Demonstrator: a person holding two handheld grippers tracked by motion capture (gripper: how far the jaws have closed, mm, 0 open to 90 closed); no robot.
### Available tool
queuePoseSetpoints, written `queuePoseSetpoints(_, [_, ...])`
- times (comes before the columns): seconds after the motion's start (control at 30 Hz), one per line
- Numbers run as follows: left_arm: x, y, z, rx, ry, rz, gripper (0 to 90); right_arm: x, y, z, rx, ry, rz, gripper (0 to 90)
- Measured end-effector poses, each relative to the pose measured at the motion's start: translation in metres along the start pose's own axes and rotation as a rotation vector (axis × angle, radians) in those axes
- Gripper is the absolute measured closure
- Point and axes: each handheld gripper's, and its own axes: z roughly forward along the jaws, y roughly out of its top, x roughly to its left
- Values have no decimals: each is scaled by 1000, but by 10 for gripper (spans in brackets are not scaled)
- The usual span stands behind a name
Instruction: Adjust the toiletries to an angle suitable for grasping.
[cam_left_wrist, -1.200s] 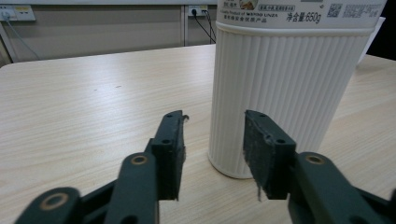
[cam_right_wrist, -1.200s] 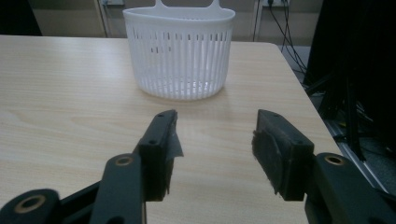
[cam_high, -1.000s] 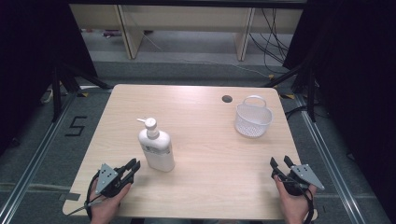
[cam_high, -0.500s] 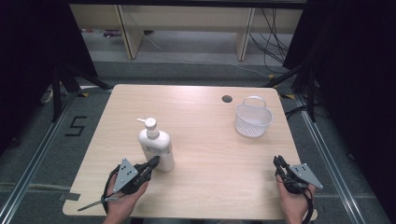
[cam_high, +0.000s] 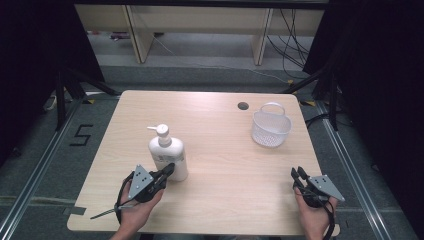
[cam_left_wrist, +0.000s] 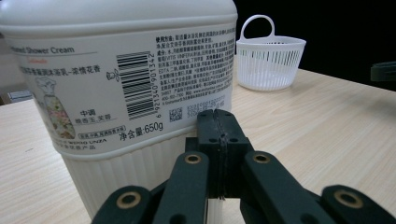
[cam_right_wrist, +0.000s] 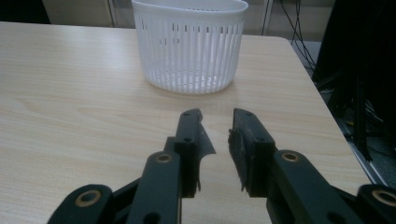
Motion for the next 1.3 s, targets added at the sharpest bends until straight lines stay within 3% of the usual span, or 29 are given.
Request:
queuePoseSetpoints(0.1, [1, 0, 4, -19, -10, 7, 886, 0, 0, 0, 11, 10, 10, 714])
queuePoseSetpoints(0.2, [0, 0, 0, 3, 7, 2, 849, 1, 0, 0, 6, 1, 6, 683])
queuePoseSetpoints(0.27, [-2, 0, -2, -8, 7, 0, 810, 1, 0, 1, 5, 14, 8, 652])
queuePoseSetpoints(0.4, [-5, 0, -9, -23, 13, 3, 687, 1, 0, 0, 14, 8, 23, 590])
queuePoseSetpoints(0.47, [-7, 0, -14, -20, 24, 1, 634, -2, 0, 0, 2, 3, -2, 564])
queuePoseSetpoints(0.53, [-7, 0, -18, -47, 36, -2, 575, 1, 0, -1, 9, 7, 44, 537])
queuePoseSetpoints(0.63, [-7, 0, -25, -49, 58, -15, 507, 1, 0, -1, -4, -5, 43, 490])
queuePoseSetpoints(0.7, [-6, -2, -28, -58, 66, -11, 473, 1, 0, 0, -2, -14, 11, 462])
queuePoseSetpoints(0.77, [-5, -5, -32, -54, 77, -11, 445, 5, 0, 2, -26, 6, 4, 454])
queuePoseSetpoints(0.8, [-3, -6, -33, -56, 83, -9, 434, 10, 0, 1, -20, 10, 19, 451])
queuePoseSetpoints(0.87, [1, -9, -33, -77, 84, 0, 413, 15, 2, 2, -33, 20, -26, 444])
queuePoseSetpoints(0.93, [2, -10, -37, -53, 97, -4, 398, 22, 6, 2, -54, 58, -10, 443])
queuePoseSetpoints(1.0, [5, -14, -37, -67, 93, -5, 393, 31, 12, -1, -68, 62, -23, 445])
queuePoseSetpoints(1.07, [9, -18, -40, -45, 106, -4, 388, 44, 19, -2, -103, 81, -52, 453])
queuePoseSetpoints(1.13, [14, -21, -41, -33, 113, -4, 386, 59, 24, -3, -93, 143, -46, 458])
queuePoseSetpoints(1.23, [23, -27, -42, -21, 119, -2, 384, 82, 32, -5, -72, 176, -37, 457])
queuePoseSetpoints(1.27, [26, -28, -42, -17, 120, -2, 383, 84, 36, -3, -80, 186, -78, 455])
queuePoseSetpoints(1.3, [30, -30, -41, -29, 116, -3, 379, 91, 38, -2, -80, 204, -63, 454])
